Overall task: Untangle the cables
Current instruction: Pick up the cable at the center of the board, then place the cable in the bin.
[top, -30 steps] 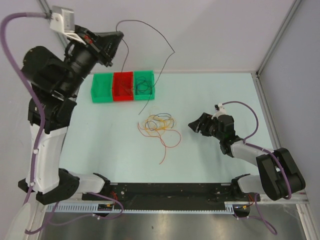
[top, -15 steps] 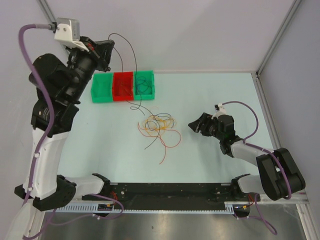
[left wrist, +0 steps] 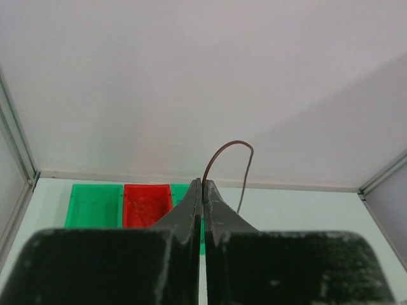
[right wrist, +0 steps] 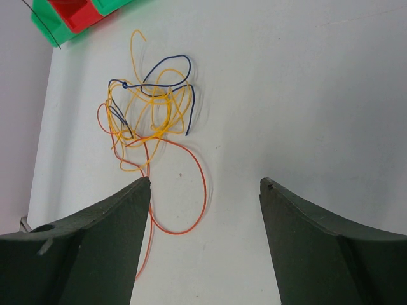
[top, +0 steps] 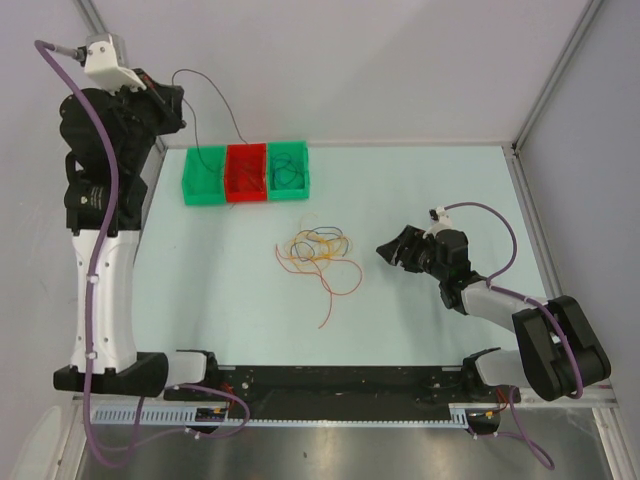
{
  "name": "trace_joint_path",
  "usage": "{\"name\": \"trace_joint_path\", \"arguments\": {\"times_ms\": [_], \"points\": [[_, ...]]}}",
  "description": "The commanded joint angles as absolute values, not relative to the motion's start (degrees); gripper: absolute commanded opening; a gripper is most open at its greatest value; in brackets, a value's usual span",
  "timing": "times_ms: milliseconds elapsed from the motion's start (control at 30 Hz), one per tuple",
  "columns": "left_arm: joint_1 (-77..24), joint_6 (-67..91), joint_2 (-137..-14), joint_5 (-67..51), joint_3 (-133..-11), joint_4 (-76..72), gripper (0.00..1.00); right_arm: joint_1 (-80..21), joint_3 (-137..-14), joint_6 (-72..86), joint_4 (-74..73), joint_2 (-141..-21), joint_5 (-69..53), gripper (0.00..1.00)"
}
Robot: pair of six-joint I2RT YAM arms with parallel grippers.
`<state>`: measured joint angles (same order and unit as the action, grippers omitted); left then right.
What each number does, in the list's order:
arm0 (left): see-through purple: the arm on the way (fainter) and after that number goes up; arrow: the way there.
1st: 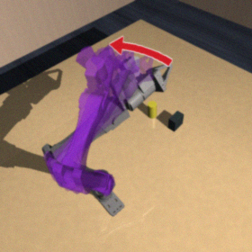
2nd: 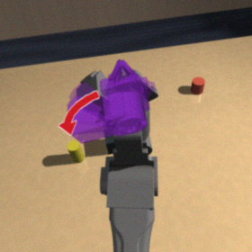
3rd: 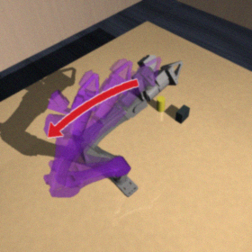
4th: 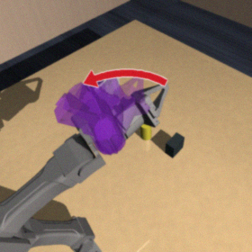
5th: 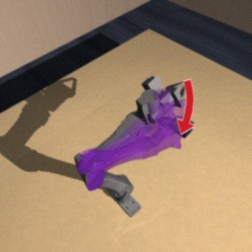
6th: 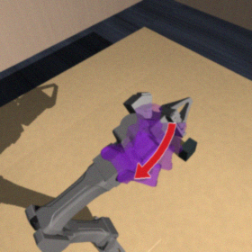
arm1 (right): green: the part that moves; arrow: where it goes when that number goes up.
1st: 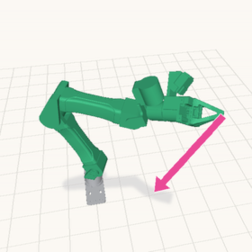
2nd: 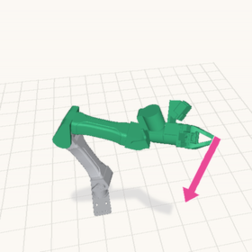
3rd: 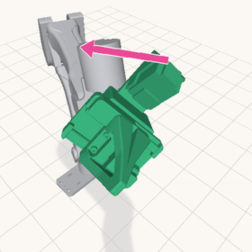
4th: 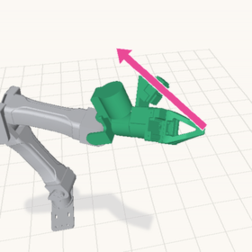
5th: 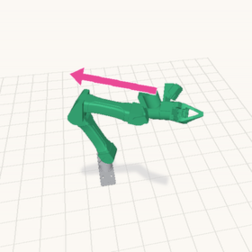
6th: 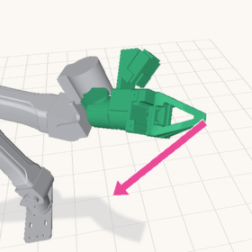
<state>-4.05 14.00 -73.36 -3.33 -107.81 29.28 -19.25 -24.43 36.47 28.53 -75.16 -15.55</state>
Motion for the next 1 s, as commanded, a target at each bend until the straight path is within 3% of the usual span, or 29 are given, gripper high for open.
{"name": "trace_joint_path", "arguments": {"times_ms": [0, 300, 700, 967], "points": [[1.3, 18.9, -74.4, -8.5, -107.0, 24.7, 0.0, -19.1, -24.7, 36.7, 30.1, -74.8, -16.0, 0.74], [8.4, 21.6, -79.3, -8.8, -110.5, 23.0, 0.0, -18.9, -24.8, 36.6, 30.5, -75.1, -16.3, 0.74], [10.8, 21.8, -89.3, -5.5, -123.8, 22.2, 0.0, -18.8, -24.8, 36.7, 30.7, -75.2, -16.6, 0.74], [11.2, 22.9, -97.7, -0.9, -129.4, 13.5, 0.0, -18.5, -24.8, 36.8, 31.7, -76.0, -17.8, 0.74]]}}
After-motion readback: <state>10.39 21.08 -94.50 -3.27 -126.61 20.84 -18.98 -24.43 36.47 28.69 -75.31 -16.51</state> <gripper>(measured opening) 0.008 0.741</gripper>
